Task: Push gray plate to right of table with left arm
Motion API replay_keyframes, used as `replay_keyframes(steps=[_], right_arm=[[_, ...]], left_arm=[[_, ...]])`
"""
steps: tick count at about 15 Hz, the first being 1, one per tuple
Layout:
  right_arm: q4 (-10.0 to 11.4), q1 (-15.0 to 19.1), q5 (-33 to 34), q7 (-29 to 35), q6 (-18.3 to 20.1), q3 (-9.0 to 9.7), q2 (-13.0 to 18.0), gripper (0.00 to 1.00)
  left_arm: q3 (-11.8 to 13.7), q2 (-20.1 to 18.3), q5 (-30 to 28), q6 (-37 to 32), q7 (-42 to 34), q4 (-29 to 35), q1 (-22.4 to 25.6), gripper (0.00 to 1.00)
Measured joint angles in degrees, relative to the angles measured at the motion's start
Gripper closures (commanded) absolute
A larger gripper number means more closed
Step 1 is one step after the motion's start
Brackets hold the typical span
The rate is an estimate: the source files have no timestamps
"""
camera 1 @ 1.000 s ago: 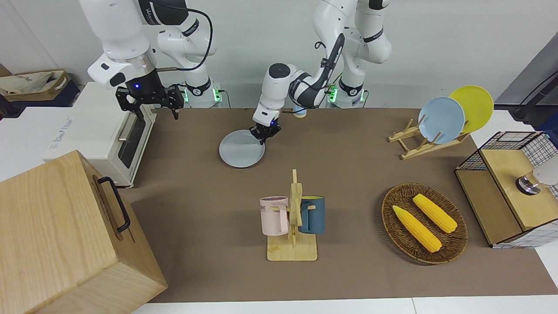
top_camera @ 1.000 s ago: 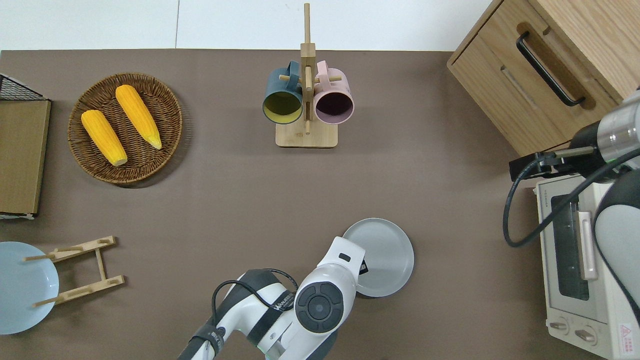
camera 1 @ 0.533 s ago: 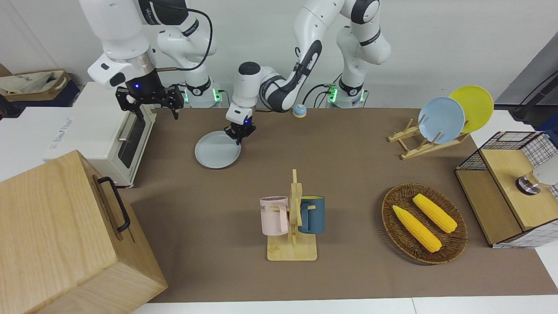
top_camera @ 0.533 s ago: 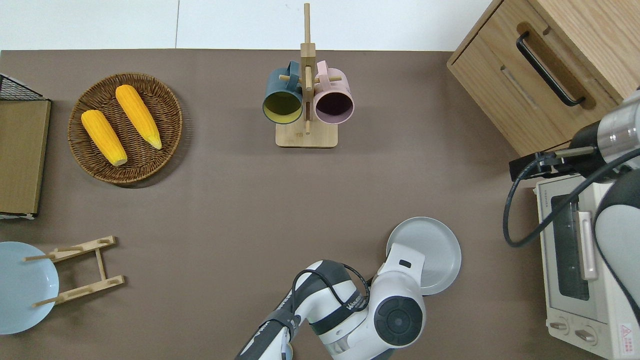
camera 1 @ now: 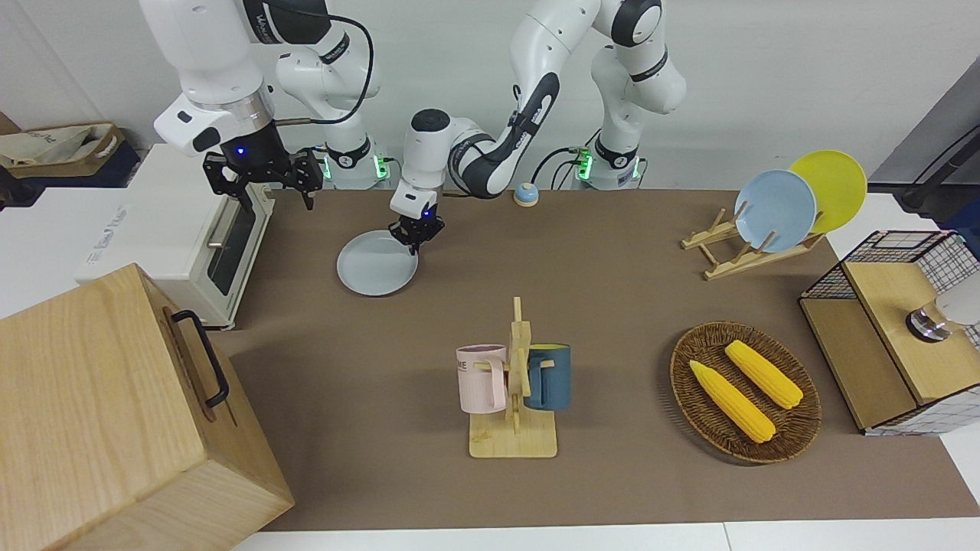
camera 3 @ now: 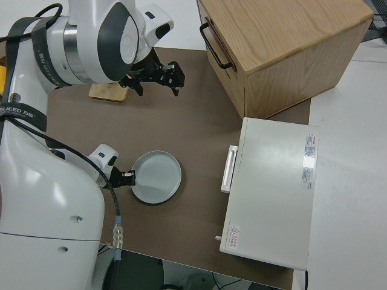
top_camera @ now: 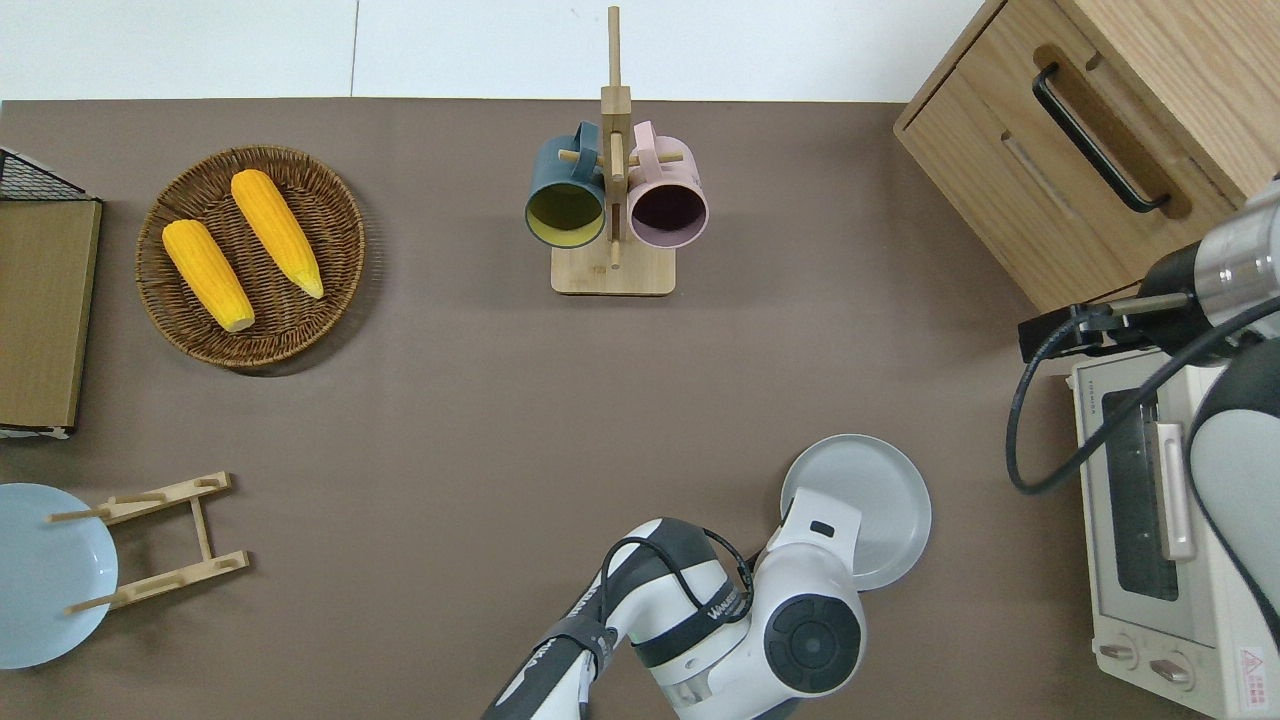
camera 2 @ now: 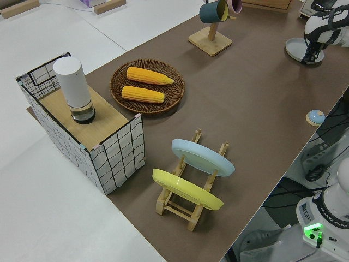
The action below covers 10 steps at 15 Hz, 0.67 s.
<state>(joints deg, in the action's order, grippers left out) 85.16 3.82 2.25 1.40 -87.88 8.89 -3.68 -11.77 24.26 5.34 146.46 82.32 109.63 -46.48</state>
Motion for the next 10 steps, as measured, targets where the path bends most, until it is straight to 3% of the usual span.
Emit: replay_keyframes(steps=[1,2,3,4,10], right_arm=[[0.00,0.00,0.00,0.00,0.00,0.00,0.00,0.017],[0.00,0.00,0.00,0.00,0.00,0.00,0.00,0.017],[0.00,0.00,0.00,0.00,0.00,0.00,0.00,0.017],[0.00,0.00,0.00,0.00,0.00,0.00,0.00,0.017],[0.00,0.00,0.00,0.00,0.00,0.00,0.00,0.017]], left_arm=[[0.00,0.00,0.00,0.00,0.02,-0.03,0.00,0.49],[0.00,0.00,0.00,-0.02,0.02,-0.05,0.00,0.36],[0.00,0.02,0.00,-0.03,0.04,-0.18,0.00,0.08],[0.08,0.02,0.00,-0.03,0.05,-0.57,0.00,0.01],[0.82,0.06,0.01,-1.58,0.05,-2.83,0.00,0.01]])
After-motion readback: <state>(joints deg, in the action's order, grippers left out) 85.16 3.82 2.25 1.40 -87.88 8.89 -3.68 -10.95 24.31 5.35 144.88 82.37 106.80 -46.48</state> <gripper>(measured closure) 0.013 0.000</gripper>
